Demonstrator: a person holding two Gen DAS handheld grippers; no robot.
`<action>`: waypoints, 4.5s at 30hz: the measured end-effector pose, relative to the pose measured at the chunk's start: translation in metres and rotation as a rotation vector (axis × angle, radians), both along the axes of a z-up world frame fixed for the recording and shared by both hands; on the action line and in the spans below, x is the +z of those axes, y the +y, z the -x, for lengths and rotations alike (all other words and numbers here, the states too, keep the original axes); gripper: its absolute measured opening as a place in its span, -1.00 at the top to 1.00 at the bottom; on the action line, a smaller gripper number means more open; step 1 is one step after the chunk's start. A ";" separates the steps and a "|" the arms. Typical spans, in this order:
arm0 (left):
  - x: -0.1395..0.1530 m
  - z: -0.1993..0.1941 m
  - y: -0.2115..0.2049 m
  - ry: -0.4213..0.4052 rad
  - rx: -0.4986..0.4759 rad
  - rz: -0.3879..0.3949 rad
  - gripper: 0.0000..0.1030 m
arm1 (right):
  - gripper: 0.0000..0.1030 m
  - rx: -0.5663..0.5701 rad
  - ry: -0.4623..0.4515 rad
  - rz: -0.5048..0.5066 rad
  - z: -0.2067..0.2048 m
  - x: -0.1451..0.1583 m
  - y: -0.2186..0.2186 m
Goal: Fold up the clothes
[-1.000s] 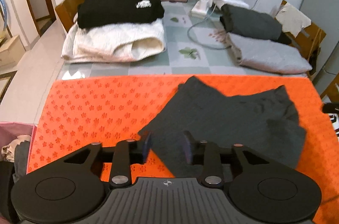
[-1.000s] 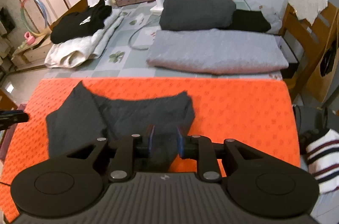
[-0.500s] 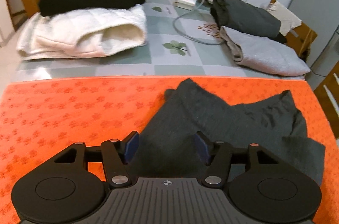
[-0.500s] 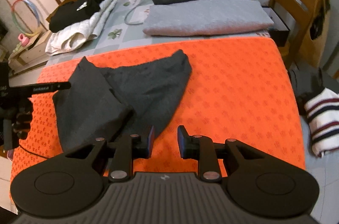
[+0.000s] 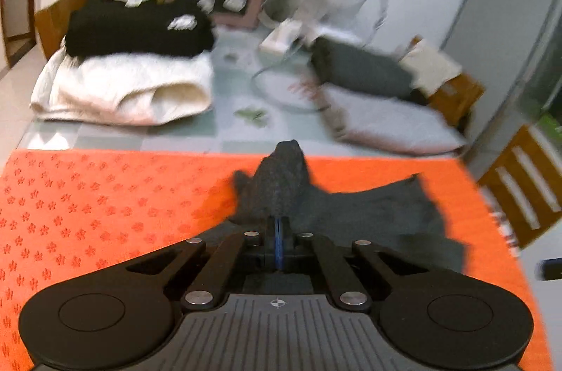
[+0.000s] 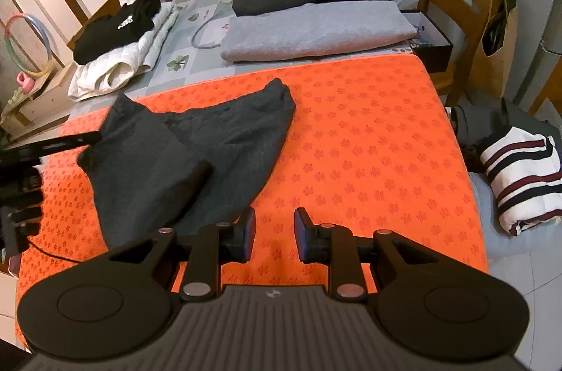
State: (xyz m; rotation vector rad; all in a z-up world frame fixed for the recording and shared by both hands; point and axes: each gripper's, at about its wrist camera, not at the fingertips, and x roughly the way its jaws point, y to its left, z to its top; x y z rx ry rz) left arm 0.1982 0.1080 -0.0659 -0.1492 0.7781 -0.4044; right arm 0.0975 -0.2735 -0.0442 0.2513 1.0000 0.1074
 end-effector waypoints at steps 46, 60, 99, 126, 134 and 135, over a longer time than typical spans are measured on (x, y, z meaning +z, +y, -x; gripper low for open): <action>0.038 0.218 0.002 0.073 0.109 -0.011 -0.27 | 0.09 0.521 -0.099 0.051 -0.065 -0.001 0.149; 0.054 0.266 0.026 0.062 0.375 -0.043 -0.27 | 0.94 0.621 -0.101 -0.069 -0.024 0.016 0.130; 0.035 0.294 -0.009 0.093 0.049 -0.133 -0.37 | 0.25 0.169 -0.104 0.088 0.181 -0.001 0.075; 0.048 0.312 0.008 0.112 0.359 -0.148 -0.40 | 0.95 0.380 -0.095 0.119 0.048 -0.045 0.089; 0.048 0.285 -0.003 0.072 0.196 -0.149 -0.40 | 0.95 0.264 -0.165 0.053 0.132 0.013 0.057; 0.048 0.282 -0.005 0.065 0.170 -0.149 -0.40 | 0.95 0.239 -0.168 0.045 0.146 0.019 0.053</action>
